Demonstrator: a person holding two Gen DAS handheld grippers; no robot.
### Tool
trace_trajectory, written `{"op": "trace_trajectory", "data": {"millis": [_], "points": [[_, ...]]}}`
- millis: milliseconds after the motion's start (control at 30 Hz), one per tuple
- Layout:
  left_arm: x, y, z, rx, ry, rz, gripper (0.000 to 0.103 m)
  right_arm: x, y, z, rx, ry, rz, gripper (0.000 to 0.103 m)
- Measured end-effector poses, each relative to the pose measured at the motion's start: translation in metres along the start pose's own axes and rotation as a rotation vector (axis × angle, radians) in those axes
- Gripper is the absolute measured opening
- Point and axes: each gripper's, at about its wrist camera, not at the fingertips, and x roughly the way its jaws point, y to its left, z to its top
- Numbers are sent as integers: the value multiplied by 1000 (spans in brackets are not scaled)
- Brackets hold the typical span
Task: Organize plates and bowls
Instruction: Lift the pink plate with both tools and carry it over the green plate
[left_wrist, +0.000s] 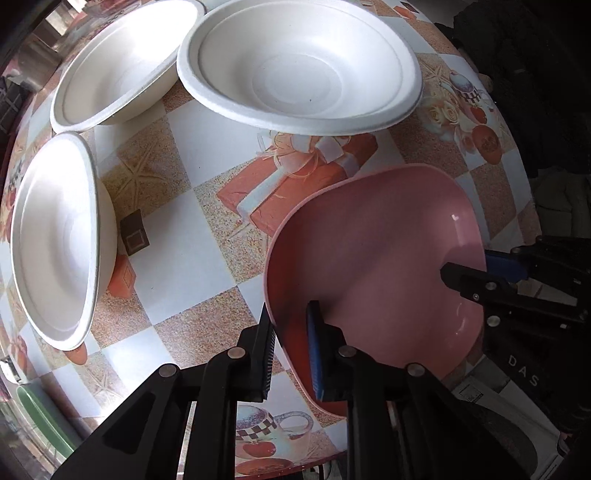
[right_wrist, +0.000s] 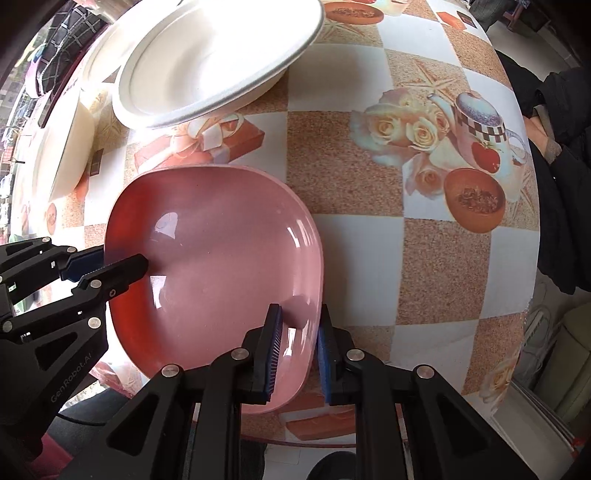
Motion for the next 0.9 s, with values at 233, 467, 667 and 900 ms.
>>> {"op": "trace_trajectory", "data": {"millis": [233,467,667,900], "points": [[-1,54,-34,-46,-6,105,21,9,80,-3,-58,5,15,20],[-1,114,-68,-143,8,189,22,21,159,-2,-118,32,20,20],[4,114,-82,-159,11,223,23,22,172,-3,-125,44,-24,21],[-3,131,-87,-140,2,202,23,29,180,7,-139,68,-39,21]]}}
